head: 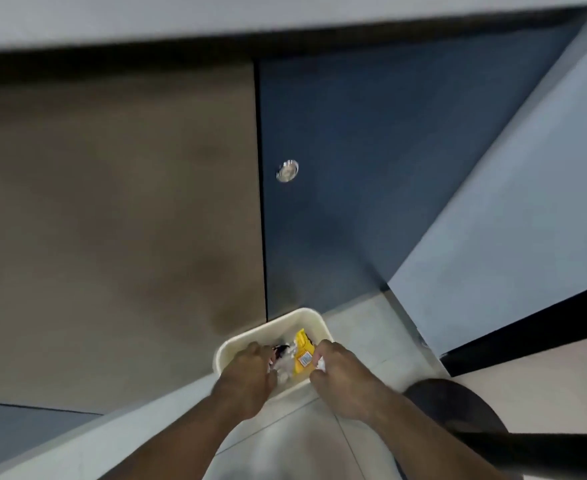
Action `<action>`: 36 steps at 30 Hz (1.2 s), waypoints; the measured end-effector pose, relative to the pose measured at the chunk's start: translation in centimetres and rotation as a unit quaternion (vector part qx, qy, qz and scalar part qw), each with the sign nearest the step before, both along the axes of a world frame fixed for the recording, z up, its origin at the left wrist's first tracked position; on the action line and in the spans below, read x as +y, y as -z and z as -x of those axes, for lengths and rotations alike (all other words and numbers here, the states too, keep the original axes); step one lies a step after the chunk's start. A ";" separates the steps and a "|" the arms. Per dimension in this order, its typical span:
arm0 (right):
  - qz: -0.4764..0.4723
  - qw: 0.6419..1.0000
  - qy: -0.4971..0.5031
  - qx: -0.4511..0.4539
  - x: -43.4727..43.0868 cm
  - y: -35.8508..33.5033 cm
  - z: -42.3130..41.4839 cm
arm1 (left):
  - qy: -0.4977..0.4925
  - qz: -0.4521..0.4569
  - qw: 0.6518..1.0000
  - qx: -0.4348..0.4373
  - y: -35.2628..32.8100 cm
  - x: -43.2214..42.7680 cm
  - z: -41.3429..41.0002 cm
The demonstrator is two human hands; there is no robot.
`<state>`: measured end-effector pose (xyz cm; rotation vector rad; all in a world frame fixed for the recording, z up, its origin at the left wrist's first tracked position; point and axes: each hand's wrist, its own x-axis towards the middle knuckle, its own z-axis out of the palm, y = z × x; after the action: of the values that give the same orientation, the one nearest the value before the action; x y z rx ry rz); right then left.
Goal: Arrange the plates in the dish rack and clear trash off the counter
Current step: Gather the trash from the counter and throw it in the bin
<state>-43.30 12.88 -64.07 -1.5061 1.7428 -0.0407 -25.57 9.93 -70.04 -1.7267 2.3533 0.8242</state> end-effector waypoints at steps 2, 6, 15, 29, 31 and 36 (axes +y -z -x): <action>0.003 1.000 -0.019 0.008 -0.3 3.6 0.2 | 0.011 -0.004 1.000 -0.018 3.6 -0.9 0.6; 0.004 0.999 -0.037 0.031 -1.8 8.5 0.6 | -0.019 -0.056 0.998 -0.001 8.8 -2.4 1.1; -0.029 0.998 0.015 -0.055 -6.7 13.9 -2.8 | -0.066 0.099 0.993 0.002 8.6 -3.6 -1.7; 0.073 0.997 -0.012 0.000 -3.9 -4.6 -1.7 | -0.023 0.116 0.993 0.000 -11.2 -0.4 -2.8; 0.091 0.996 -0.006 -0.017 -3.2 -9.8 -1.7 | -0.016 0.121 0.992 0.006 -15.9 0.7 -2.7; 0.127 0.991 0.002 -0.042 -2.6 -23.1 -0.3 | -0.023 0.160 0.986 0.038 -27.6 1.4 -2.1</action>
<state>-43.01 10.30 -40.92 -1.6556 1.7227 -0.3348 -23.44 11.38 -42.41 -1.9016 2.6246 0.5481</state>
